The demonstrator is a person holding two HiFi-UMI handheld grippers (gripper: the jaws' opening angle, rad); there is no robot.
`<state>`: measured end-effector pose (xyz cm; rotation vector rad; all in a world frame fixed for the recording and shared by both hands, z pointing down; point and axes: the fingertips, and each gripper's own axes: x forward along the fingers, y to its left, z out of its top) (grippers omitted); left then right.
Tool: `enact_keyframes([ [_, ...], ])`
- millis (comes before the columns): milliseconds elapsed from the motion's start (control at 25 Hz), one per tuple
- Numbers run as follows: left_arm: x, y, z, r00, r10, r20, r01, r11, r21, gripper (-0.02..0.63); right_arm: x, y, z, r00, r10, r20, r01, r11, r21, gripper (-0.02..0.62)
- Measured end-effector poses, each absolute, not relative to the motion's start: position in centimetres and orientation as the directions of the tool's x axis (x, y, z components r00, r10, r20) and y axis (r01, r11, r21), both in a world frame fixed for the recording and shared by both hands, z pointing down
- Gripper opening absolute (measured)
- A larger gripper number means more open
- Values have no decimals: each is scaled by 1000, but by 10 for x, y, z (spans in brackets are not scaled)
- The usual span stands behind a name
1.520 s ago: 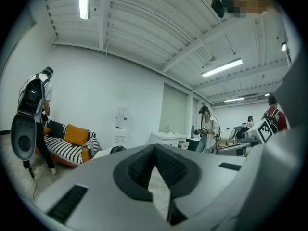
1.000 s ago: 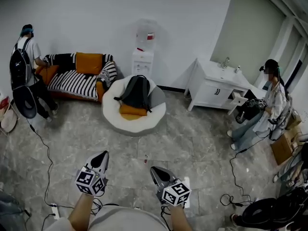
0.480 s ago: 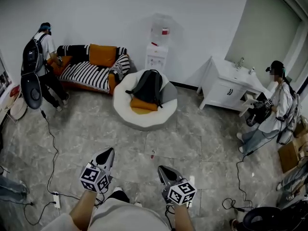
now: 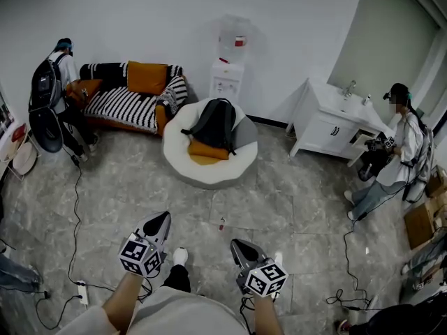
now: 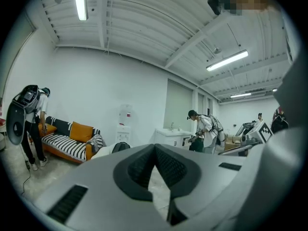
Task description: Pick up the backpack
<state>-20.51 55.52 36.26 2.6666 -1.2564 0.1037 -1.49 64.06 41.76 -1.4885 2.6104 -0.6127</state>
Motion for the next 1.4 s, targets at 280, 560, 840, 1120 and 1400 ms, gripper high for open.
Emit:
enact_keyframes([
  [280, -209, 505, 364, 653, -746, 130, -756, -636, 155, -5, -25, 590, 407, -533, -840, 98, -811, 474, -344, 3],
  [560, -210, 437, 369, 667, -729, 152, -745, -648, 159, -5, -24, 521, 401, -506, -857, 101, -830, 451, -327, 3],
  [840, -214, 360, 369, 697, -702, 149, -717, -679, 157, -5, -27, 442, 394, -440, -895, 79, -856, 392, -337, 2],
  [1120, -224, 281, 366, 718, -681, 144, -696, -696, 175, -5, -30, 363, 381, -403, -911, 87, -882, 361, -304, 2],
  [1400, -238, 237, 375, 726, -670, 155, -688, -703, 182, -5, -36, 321, 388, -371, -923, 104, -893, 324, -313, 2],
])
